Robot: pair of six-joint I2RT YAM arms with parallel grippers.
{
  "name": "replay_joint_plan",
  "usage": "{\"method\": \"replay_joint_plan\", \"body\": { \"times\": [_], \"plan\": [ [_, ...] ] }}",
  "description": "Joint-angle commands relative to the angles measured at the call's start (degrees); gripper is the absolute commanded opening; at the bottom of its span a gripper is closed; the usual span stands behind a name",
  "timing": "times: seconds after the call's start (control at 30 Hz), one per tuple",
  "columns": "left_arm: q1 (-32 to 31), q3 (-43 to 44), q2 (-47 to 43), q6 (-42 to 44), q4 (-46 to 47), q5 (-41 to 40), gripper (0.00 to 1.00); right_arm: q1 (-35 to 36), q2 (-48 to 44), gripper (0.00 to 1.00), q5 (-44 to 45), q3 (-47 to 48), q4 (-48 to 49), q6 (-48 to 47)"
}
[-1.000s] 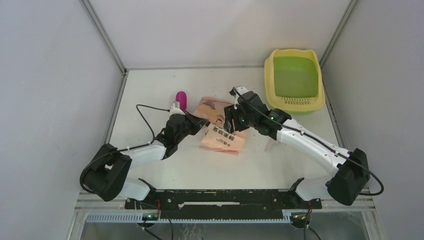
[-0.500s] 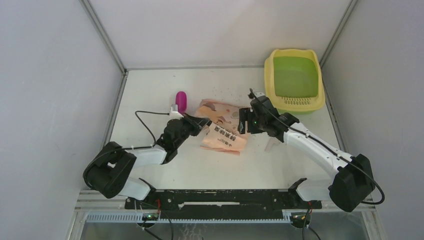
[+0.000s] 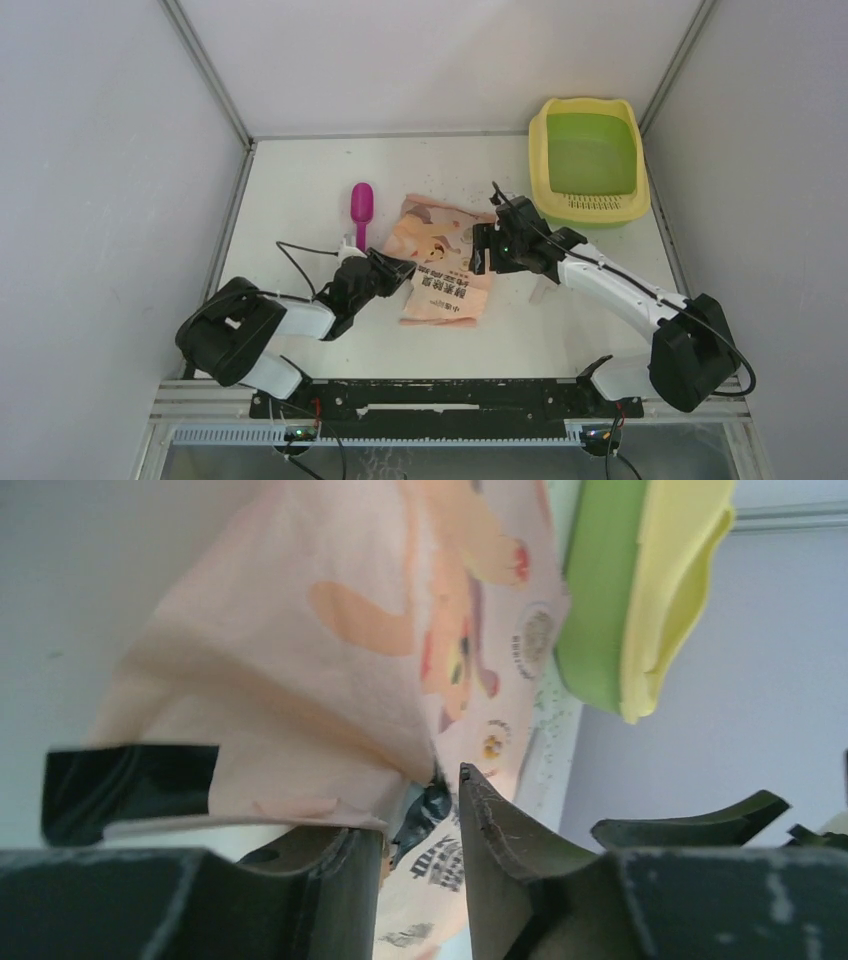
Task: Fill the litter box with clean litter
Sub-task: Open the cat litter bag at the center of the board.
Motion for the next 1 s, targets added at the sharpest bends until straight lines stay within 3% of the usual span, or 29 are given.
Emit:
{"method": "replay_joint_plan", "body": {
  "times": [0.0, 0.3, 0.6, 0.97],
  "plan": [
    [-0.2, -2.8, 3.7, -1.6, 7.6, -2.8, 0.38, -0.3, 1.5, 0.79, -2.9, -0.5, 4.4, 1.0],
    [-0.1, -1.2, 14.1, -3.6, 21.1, -2.6, 0.39, -1.4, 1.1, 0.79, -4.6, -2.9, 5.7, 0.4],
    [-0.2, -4.5, 17.3, -4.7, 35.3, -4.8, 0.44, -2.0, 2.3, 0.79, -6.8, -3.8, 7.1, -0.2],
    [-0.1, 0.9, 19.5, -6.1, 29.5, -4.8, 0.44, -2.1, 3.2, 0.79, -7.2, -3.9, 7.1, -0.7]
  ]
}}
